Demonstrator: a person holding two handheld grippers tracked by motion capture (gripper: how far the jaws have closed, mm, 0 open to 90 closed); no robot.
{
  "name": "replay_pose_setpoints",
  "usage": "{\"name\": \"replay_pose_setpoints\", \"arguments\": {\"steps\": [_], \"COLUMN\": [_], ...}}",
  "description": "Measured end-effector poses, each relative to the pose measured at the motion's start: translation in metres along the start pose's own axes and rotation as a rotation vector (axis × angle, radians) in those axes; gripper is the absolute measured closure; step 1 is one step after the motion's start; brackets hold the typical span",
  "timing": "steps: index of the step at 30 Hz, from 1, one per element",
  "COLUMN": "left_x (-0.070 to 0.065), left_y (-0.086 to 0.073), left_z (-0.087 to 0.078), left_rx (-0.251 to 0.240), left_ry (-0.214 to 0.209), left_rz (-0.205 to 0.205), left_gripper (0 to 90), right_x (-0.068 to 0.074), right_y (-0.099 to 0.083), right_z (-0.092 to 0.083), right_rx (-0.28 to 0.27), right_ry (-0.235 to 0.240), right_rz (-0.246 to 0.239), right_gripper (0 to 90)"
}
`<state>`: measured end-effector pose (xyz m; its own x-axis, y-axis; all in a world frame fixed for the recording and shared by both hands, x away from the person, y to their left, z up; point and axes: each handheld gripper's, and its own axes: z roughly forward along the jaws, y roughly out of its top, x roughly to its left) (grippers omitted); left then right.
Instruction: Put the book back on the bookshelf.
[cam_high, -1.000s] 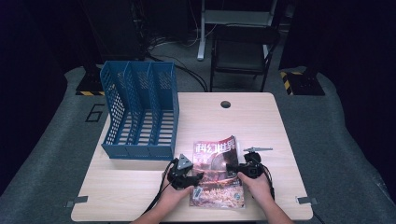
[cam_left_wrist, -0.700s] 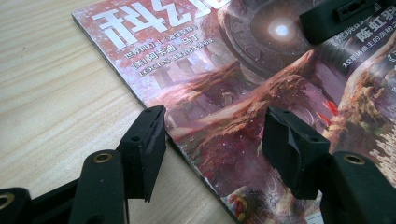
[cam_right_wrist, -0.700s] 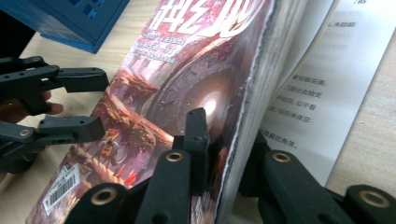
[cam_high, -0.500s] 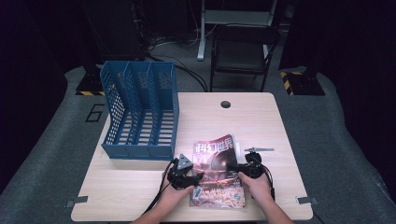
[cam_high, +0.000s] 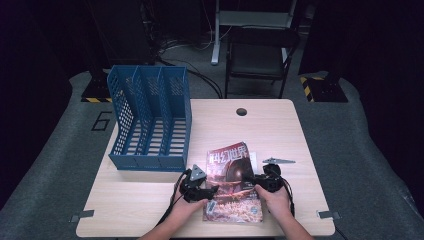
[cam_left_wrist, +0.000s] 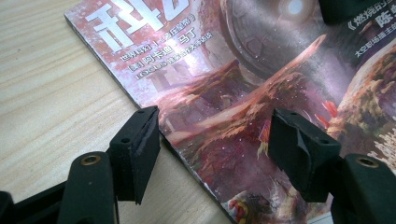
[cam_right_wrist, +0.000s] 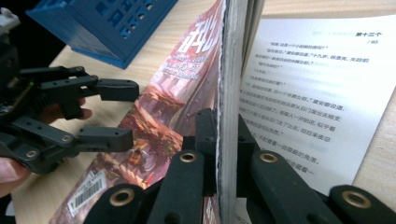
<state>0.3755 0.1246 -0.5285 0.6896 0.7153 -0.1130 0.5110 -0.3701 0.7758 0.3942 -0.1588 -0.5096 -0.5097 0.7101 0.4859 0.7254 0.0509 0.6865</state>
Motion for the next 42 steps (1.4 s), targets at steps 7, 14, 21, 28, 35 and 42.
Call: {"name": "replay_pose_setpoints", "arguments": {"steps": [7, 14, 21, 28, 35, 42], "left_x": [0.003, 0.007, 0.012, 0.013, 0.013, 0.011], "left_y": [0.000, 0.001, 0.003, 0.007, 0.008, 0.010], "left_z": [0.000, -0.001, -0.001, -0.002, 0.000, 0.005], "left_rx": [-0.004, 0.002, 0.002, 0.001, 0.001, 0.005], "left_ry": [-0.022, -0.039, -0.066, -0.104, -0.164, -0.245], "left_rz": [-0.016, -0.041, -0.081, -0.086, -0.118, -0.099], "left_gripper": [30.3, 25.2, 17.5, 16.0, 16.0, 15.4], "right_x": [0.005, 0.009, 0.015, 0.022, 0.026, 0.029], "right_y": [0.001, 0.002, 0.003, 0.003, 0.003, 0.003], "right_z": [-0.004, -0.008, -0.014, -0.020, -0.022, -0.024], "right_rx": [-0.026, -0.051, -0.083, -0.122, -0.143, -0.151], "right_ry": [0.007, 0.017, 0.036, 0.064, 0.093, 0.120], "right_rz": [-0.015, -0.010, -0.031, -0.068, -0.097, -0.105], "right_gripper": [86.6, 86.6, 86.6, 86.6, 86.5, 86.5]}}
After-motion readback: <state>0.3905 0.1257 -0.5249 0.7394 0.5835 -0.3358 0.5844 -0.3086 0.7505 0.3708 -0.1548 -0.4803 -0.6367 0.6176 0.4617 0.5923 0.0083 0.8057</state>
